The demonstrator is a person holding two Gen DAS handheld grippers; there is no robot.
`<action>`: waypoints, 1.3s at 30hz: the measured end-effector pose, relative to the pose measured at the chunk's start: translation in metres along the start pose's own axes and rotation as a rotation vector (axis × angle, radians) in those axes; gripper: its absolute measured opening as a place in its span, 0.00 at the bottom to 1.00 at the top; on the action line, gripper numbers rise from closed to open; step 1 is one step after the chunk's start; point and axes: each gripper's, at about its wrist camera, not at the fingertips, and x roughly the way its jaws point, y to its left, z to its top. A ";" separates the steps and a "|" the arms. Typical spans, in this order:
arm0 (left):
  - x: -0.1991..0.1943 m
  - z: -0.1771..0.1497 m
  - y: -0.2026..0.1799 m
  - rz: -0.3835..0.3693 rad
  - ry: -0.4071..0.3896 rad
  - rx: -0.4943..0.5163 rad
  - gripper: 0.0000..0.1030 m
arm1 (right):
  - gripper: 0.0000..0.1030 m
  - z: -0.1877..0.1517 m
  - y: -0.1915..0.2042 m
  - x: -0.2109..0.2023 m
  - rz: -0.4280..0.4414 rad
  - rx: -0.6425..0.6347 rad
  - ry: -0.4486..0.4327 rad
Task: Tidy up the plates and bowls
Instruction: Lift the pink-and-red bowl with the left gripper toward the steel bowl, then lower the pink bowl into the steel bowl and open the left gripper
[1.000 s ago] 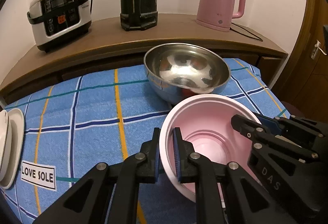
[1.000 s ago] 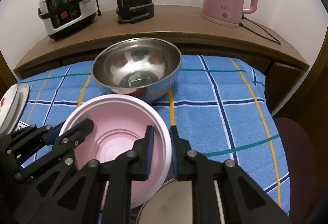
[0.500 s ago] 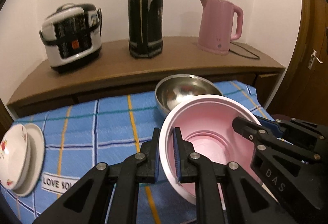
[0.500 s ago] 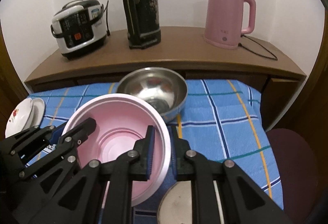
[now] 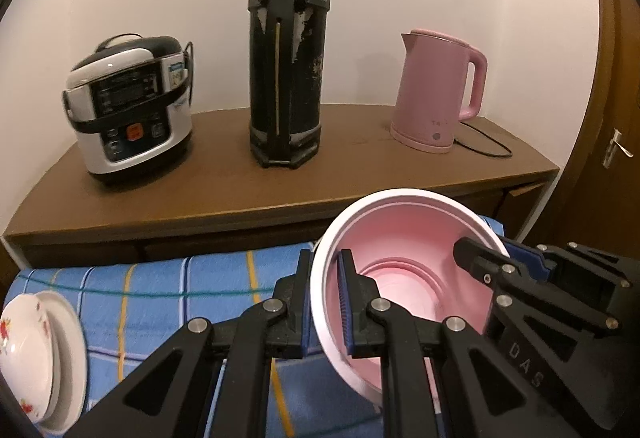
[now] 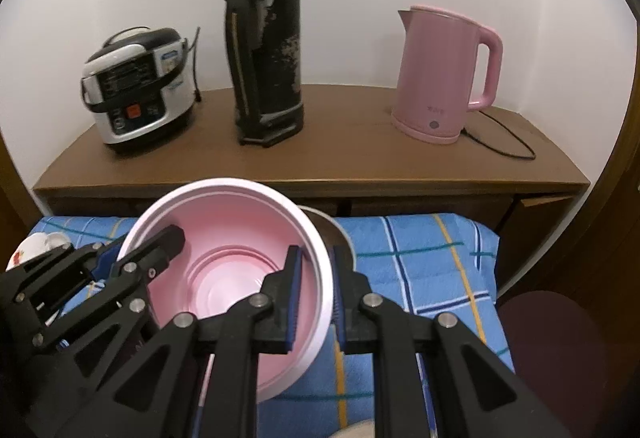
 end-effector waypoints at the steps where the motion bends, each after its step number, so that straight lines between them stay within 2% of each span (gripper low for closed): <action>1: 0.006 0.003 0.000 -0.003 0.005 -0.001 0.13 | 0.13 0.002 -0.002 0.005 -0.001 0.008 0.008; 12: 0.059 0.003 -0.003 -0.031 0.095 -0.014 0.13 | 0.13 0.002 -0.020 0.056 -0.009 0.039 0.121; 21: 0.080 0.001 -0.001 -0.040 0.135 -0.021 0.13 | 0.13 0.000 -0.023 0.075 -0.016 0.021 0.165; 27: 0.093 0.001 0.001 -0.025 0.155 -0.027 0.13 | 0.16 0.002 -0.020 0.078 -0.018 -0.003 0.156; 29: 0.096 -0.001 0.003 -0.032 0.164 -0.039 0.13 | 0.24 0.001 -0.019 0.079 -0.018 -0.006 0.157; 31: 0.098 -0.001 0.002 -0.019 0.160 -0.031 0.13 | 0.42 0.000 -0.021 0.083 -0.023 -0.003 0.161; 39: 0.096 -0.001 0.006 0.007 0.148 -0.034 0.13 | 0.54 -0.003 -0.023 0.082 -0.039 -0.001 0.153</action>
